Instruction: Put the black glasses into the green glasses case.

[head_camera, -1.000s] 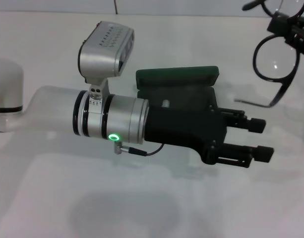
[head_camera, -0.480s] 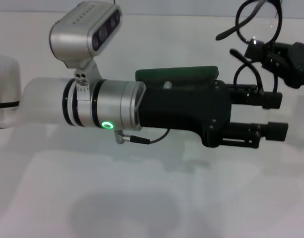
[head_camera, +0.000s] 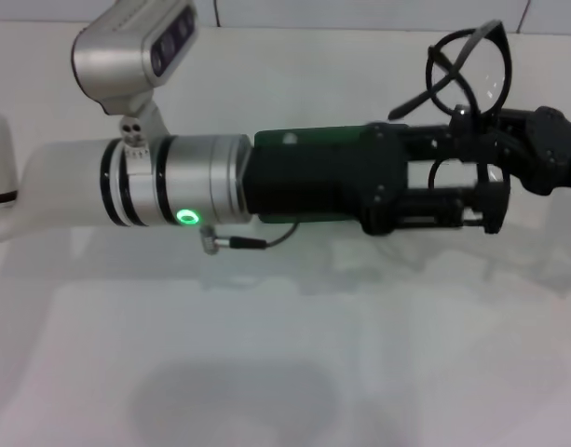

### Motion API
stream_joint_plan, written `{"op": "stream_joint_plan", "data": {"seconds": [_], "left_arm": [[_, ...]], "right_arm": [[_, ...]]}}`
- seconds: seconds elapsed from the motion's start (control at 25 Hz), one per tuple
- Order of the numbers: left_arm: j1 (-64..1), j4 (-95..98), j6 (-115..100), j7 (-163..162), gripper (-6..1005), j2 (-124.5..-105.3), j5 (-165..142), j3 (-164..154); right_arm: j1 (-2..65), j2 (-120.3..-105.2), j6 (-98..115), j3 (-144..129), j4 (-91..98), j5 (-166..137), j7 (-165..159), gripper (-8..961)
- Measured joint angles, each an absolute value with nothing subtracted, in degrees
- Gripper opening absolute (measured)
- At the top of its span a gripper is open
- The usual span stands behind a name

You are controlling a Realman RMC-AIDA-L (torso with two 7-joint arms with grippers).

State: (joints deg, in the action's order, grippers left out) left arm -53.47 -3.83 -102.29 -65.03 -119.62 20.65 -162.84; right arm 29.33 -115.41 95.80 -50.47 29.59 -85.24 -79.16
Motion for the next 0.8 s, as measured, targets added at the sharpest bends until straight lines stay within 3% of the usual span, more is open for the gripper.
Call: {"op": "stream_joint_plan", "data": {"seconds": [0.52, 0.8], "left_arm": [[-53.0, -6.4, -101.5, -66.7, 636, -119.55, 23.5, -162.9], [-51.2, -13.3, -99.8, -66.6, 637, -119.62, 26.6, -162.9]], "right_arm": [[29.3, -115.17, 96.5, -52.7, 29.6, -86.1, -78.4, 101], [28.5, -113.97, 96.9, -51.9, 30.1, -85.4, -78.5, 101]]}}
